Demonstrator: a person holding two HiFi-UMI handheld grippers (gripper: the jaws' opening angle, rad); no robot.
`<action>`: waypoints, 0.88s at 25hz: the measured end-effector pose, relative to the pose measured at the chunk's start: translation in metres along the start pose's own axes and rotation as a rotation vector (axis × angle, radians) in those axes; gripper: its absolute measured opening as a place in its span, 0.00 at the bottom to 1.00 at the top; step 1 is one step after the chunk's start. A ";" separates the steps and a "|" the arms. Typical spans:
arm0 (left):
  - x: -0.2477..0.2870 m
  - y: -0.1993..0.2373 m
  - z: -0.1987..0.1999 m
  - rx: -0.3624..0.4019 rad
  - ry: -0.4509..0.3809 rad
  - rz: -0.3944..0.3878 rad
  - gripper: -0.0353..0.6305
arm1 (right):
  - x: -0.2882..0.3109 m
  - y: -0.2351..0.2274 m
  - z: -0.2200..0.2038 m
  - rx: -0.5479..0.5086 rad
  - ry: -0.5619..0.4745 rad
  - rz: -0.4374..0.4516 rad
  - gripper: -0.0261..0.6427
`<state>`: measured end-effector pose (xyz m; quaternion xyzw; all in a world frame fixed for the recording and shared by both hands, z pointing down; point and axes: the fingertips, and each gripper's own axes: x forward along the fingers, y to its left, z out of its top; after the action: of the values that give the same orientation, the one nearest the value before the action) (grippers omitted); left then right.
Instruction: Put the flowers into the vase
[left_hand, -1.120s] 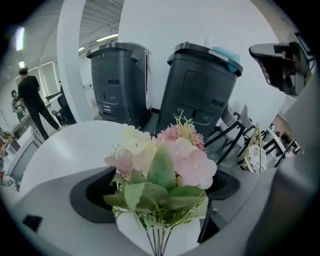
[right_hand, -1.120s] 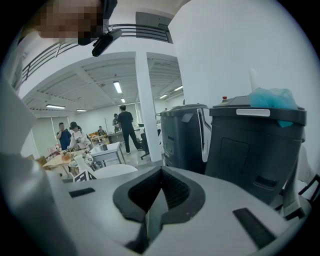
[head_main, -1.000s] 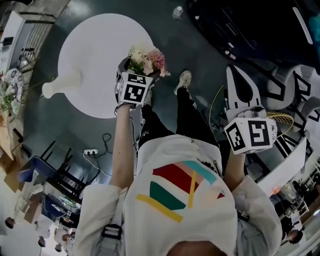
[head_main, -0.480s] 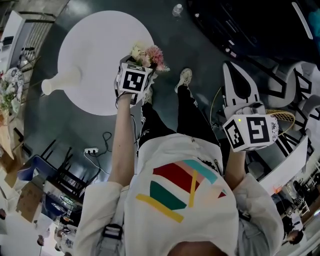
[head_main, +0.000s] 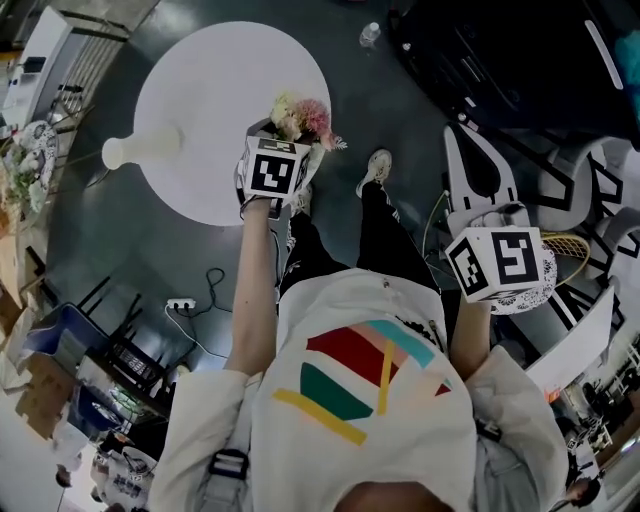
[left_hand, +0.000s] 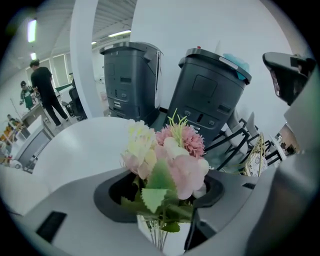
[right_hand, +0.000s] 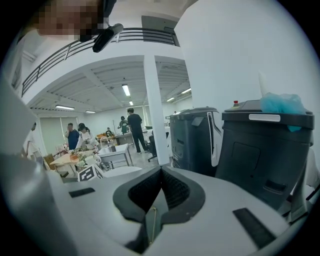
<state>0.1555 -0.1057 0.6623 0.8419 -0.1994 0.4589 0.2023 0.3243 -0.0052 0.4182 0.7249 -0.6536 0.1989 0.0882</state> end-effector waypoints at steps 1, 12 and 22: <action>-0.008 0.003 0.003 -0.006 -0.023 0.007 0.47 | 0.000 0.005 0.002 -0.003 -0.006 0.005 0.05; -0.155 0.078 0.086 -0.150 -0.495 0.139 0.46 | 0.008 0.087 0.057 -0.061 -0.130 0.102 0.05; -0.342 0.135 0.143 -0.175 -0.960 0.257 0.46 | 0.029 0.172 0.100 -0.115 -0.227 0.236 0.05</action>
<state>0.0133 -0.2427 0.3209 0.9066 -0.4095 0.0229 0.0994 0.1747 -0.0931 0.3163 0.6546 -0.7503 0.0871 0.0313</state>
